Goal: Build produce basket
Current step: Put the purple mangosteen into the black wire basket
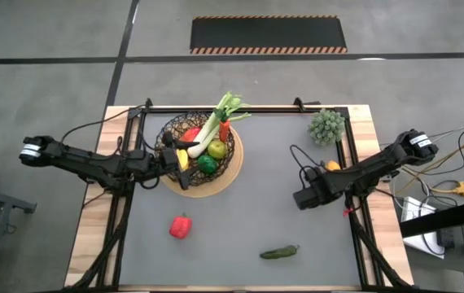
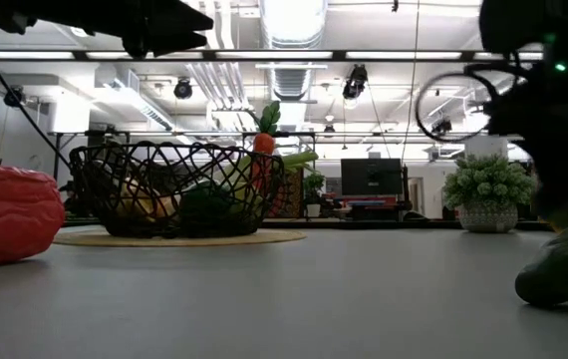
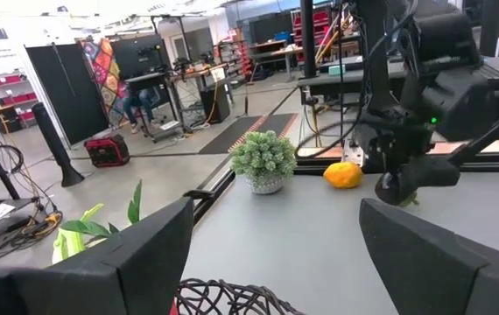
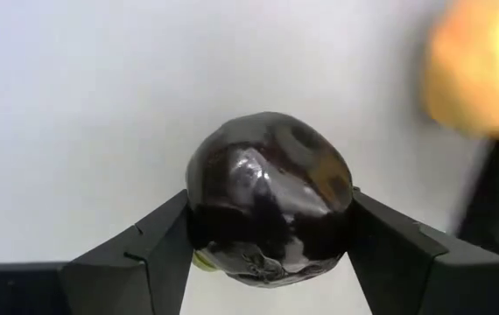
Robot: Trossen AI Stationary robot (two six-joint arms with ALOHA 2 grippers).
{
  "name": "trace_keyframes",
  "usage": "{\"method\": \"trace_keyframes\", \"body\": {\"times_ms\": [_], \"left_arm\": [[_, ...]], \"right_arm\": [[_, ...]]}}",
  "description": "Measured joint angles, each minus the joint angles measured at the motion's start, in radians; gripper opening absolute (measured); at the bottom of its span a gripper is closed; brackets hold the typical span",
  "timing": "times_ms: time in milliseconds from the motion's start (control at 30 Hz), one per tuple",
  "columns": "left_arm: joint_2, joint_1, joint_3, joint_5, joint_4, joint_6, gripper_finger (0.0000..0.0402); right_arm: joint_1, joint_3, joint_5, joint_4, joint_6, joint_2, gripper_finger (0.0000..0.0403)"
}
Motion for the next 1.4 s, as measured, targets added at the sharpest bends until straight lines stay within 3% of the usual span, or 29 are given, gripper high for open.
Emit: {"method": "trace_keyframes", "body": {"times_ms": [200,667,833,967,1167,1400], "left_arm": [[0.012,-0.001,0.0,0.019,0.002,-0.007,0.0307],[0.063,-0.088,0.005,0.139,0.037,-0.015,0.0307],[0.1,-0.125,0.012,0.218,0.089,0.037,0.0307],[0.164,-0.137,0.01,0.286,0.219,0.083,0.0307],[0.33,-0.136,0.035,0.314,0.387,0.141,0.0307],[0.552,-0.129,0.112,0.348,0.506,0.196,0.0307]], "right_arm": [[0.0,0.029,0.173,0.265,-0.134,-0.003,0.024],[-0.003,-0.07,0.404,1.191,-0.631,-0.003,0.0241],[-0.003,-0.17,0.41,1.586,-0.778,-0.003,0.024],[-0.003,-0.235,0.41,1.764,-0.801,-0.003,0.0241],[-0.003,-0.267,0.343,1.85,-0.8,0.018,0.024],[-0.017,-0.204,0.222,1.857,-0.819,0.111,0.0241]]}}
